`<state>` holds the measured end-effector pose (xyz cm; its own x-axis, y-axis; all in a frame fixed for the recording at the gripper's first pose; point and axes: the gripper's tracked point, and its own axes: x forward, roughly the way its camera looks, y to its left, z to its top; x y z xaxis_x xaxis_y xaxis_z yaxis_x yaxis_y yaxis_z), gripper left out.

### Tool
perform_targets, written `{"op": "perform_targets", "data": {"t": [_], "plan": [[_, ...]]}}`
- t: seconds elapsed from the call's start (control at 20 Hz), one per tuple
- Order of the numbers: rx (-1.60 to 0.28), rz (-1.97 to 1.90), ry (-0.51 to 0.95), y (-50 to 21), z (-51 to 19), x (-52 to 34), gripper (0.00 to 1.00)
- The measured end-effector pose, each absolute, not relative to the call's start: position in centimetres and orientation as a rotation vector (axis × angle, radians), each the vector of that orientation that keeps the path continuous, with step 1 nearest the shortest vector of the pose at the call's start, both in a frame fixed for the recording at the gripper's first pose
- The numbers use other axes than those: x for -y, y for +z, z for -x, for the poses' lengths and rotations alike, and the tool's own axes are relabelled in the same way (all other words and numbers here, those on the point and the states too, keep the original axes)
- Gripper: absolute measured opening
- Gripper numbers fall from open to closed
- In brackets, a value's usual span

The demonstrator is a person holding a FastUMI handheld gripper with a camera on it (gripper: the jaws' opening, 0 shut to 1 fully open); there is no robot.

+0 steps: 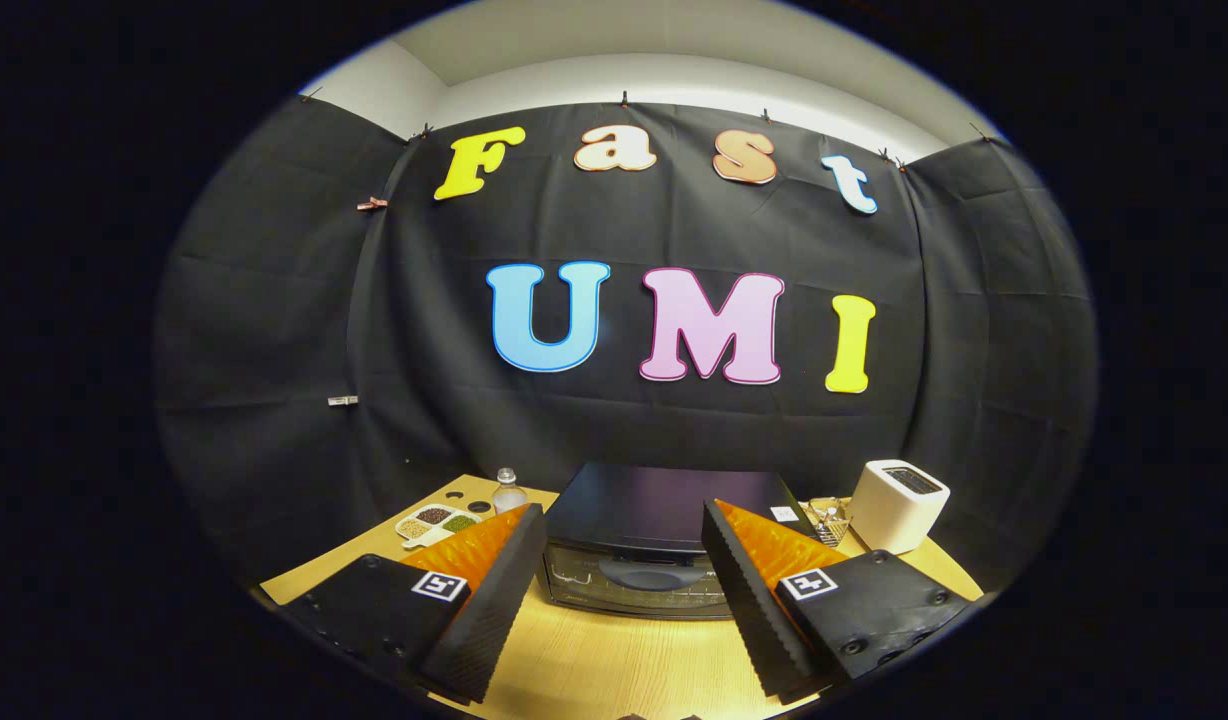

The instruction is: Open the toaster oven, put the food inside, and close the toaster oven door.

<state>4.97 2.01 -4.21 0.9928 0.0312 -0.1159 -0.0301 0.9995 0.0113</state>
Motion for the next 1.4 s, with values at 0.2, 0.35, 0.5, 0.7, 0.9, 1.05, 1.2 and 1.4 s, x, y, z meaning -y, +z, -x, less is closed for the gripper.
{"op": "perform_targets", "data": {"t": [0.2, 0.35, 0.5, 0.7, 0.9, 1.05, 1.2, 1.4], "plan": [[-0.144, 0.0, 0.033, -5.8, -6.9, -2.1, 0.97], [-0.186, -0.005, 0.034, -8.0, -8.5, -2.2, 0.98], [-0.238, -0.021, 0.026, -10.5, -10.7, -1.9, 0.98], [-0.298, 0.004, -0.009, -14.2, -13.8, -0.7, 0.98], [-0.352, -0.006, -0.034, -17.1, -15.1, 0.3, 0.98], [-0.403, -0.007, -0.046, -19.4, -15.3, 0.8, 0.98], [-0.39, -0.029, -0.031, -19.6, -15.7, 0.7, 0.96], [-0.421, -0.079, -0.034, -20.0, -15.9, 0.4, 0.98]]}}
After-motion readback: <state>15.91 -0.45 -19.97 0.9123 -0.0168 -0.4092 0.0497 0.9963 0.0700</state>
